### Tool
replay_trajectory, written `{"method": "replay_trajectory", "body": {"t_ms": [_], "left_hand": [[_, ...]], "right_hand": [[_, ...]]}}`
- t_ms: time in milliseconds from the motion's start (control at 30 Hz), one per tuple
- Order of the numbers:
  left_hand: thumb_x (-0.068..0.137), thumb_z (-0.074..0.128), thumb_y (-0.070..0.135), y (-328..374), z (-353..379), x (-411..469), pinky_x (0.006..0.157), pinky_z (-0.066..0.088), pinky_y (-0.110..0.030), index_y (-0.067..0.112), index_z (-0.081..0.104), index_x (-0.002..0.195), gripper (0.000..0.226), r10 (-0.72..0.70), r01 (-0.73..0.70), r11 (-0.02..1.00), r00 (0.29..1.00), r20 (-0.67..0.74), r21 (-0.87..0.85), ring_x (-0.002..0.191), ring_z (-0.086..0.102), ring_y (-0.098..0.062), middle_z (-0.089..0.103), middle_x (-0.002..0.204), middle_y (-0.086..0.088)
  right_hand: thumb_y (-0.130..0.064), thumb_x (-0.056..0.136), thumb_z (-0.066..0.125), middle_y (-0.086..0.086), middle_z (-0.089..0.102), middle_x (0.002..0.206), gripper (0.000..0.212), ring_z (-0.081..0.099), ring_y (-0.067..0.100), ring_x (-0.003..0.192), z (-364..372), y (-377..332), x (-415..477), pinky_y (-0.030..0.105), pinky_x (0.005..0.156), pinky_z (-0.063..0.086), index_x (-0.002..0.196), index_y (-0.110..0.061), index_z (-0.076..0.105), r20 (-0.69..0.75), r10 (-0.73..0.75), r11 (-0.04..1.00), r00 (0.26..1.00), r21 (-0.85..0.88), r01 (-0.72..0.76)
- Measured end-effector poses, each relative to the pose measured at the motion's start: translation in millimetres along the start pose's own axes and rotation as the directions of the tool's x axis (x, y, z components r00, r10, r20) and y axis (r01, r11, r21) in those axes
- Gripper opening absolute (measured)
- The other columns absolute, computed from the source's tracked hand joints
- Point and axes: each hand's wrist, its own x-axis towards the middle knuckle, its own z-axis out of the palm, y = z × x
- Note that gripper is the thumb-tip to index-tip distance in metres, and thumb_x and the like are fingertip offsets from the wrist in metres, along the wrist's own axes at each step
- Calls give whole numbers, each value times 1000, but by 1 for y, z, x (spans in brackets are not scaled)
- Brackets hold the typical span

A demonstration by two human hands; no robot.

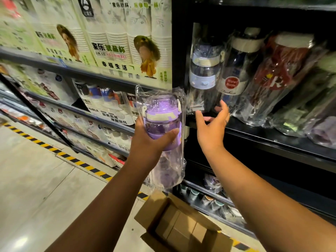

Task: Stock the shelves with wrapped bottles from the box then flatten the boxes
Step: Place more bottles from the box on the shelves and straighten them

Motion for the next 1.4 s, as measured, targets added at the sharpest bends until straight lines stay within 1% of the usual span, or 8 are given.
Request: {"method": "replay_trajectory", "body": {"t_ms": [133,267,400,600,767,967,1133,1400], "left_hand": [[75,84,13,-6,12,-12,75,57,-19,14,49,128,63,-1,0,1000,999,49,10,92,70,0,69,109,5],[69,90,24,-26,31,-18,77,61,-43,16,52,129,71,-91,98,994,988,122,-48,100,73,-25,72,113,-7],[73,84,24,-47,58,-27,83,60,-46,15,57,130,64,-150,159,987,973,174,-38,103,72,-27,73,113,-8],[82,79,15,-82,80,-32,91,57,-48,9,58,131,53,-249,259,966,915,318,10,105,70,-34,72,116,-15],[87,75,25,-110,88,-23,90,57,-45,9,61,128,46,-322,298,947,856,405,121,101,71,-29,73,112,-13],[94,65,33,-146,83,-11,75,44,-20,32,64,107,13,-414,372,909,863,289,190,80,66,11,72,83,26],[86,74,40,-184,73,2,74,47,-22,19,62,126,47,-423,379,877,901,98,296,88,62,0,65,94,11],[86,74,40,-213,77,20,69,45,-17,24,59,130,49,-417,281,847,878,236,451,99,63,-4,65,117,8]], "right_hand": [[-31,95,62,3,44,136,41,55,-10,87,-37,3,-49,11,79,45,131,-29,42,249,-3,985,969,166,-40],[-63,74,73,-13,52,129,75,60,-2,104,-73,19,-83,24,86,52,135,-38,37,544,76,951,835,212,-224],[2,80,73,-10,65,120,67,65,4,110,-94,44,-93,20,84,54,131,-30,43,748,115,895,654,208,-395],[7,86,68,0,63,123,58,65,9,112,-103,82,-88,28,92,55,127,-27,47,772,233,877,591,95,-471],[-39,56,95,-2,69,121,102,67,17,112,-101,127,-86,49,98,52,140,-27,39,696,382,881,608,-77,-467],[1,73,83,-7,64,120,89,64,4,108,-89,174,-77,25,89,56,145,-16,33,543,444,873,713,-82,-481],[10,74,79,-11,60,114,81,61,-7,98,-68,204,-63,13,84,52,136,-17,35,367,410,903,835,-35,-428],[-25,65,89,6,59,124,74,61,20,115,-26,226,-24,42,101,51,122,-21,41,85,301,954,950,-40,-298]]}}
